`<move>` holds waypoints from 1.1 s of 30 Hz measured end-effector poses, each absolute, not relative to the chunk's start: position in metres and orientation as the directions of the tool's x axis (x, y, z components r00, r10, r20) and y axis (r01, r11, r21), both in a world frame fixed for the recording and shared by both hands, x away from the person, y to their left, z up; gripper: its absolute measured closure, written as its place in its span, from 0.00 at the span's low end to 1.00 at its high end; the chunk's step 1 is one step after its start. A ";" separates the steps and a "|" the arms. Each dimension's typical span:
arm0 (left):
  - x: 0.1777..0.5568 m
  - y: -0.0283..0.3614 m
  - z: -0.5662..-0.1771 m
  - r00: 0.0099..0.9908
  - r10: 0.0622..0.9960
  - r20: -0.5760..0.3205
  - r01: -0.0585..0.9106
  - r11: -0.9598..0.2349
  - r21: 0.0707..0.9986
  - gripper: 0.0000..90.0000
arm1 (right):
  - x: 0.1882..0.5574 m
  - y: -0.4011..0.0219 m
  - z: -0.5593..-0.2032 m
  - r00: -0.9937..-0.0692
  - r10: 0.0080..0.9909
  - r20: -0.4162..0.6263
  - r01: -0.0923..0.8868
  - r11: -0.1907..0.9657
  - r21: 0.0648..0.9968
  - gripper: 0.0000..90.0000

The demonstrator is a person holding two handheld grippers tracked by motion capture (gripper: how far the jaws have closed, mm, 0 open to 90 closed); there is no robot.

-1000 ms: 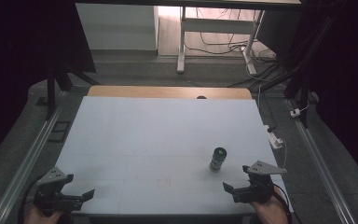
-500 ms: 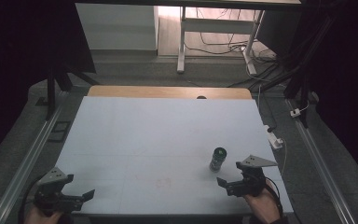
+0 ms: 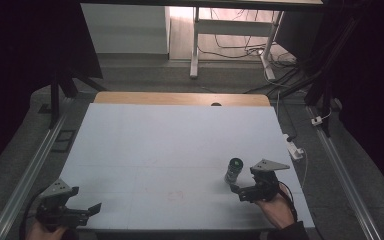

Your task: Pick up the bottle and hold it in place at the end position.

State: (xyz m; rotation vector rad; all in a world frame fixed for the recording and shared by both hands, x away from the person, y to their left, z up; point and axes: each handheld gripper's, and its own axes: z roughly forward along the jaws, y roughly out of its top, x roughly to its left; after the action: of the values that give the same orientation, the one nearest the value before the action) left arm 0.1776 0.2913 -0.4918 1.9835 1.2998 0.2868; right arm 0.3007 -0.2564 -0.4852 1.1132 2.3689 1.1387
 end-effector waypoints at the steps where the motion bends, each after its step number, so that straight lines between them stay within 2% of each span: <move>1: 0.178 0.291 -0.492 0.463 0.864 -0.200 0.699 -0.218 0.681 0.00 | 0.302 -0.256 -0.486 -0.664 0.745 0.066 0.519 0.396 0.758 0.00; 18: 0.178 0.291 -0.492 0.467 0.861 -0.202 0.700 -0.220 0.680 0.00 | 0.328 -0.244 -0.505 -0.698 0.714 0.047 0.523 0.464 0.715 0.00; 21: 0.178 0.291 -0.492 0.469 0.860 -0.202 0.699 -0.221 0.680 0.00 | 0.330 -0.243 -0.506 -0.709 0.704 0.050 0.521 0.474 0.709 0.08; 29: 0.178 0.291 -0.492 0.471 0.859 -0.199 0.699 -0.226 0.679 0.00 | 0.328 -0.244 -0.503 -0.744 0.667 0.024 0.472 0.500 0.726 0.43; 33: 0.178 0.291 -0.492 0.471 0.860 -0.198 0.699 -0.227 0.678 0.00 | 0.326 -0.244 -0.501 -0.751 0.661 0.001 0.450 0.510 0.733 0.55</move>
State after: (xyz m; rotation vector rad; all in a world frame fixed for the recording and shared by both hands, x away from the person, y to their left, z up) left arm 0.1781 0.2908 -0.4921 1.9932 1.2917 0.2813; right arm 0.3262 -0.2444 -0.5008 0.9348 2.4761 1.0815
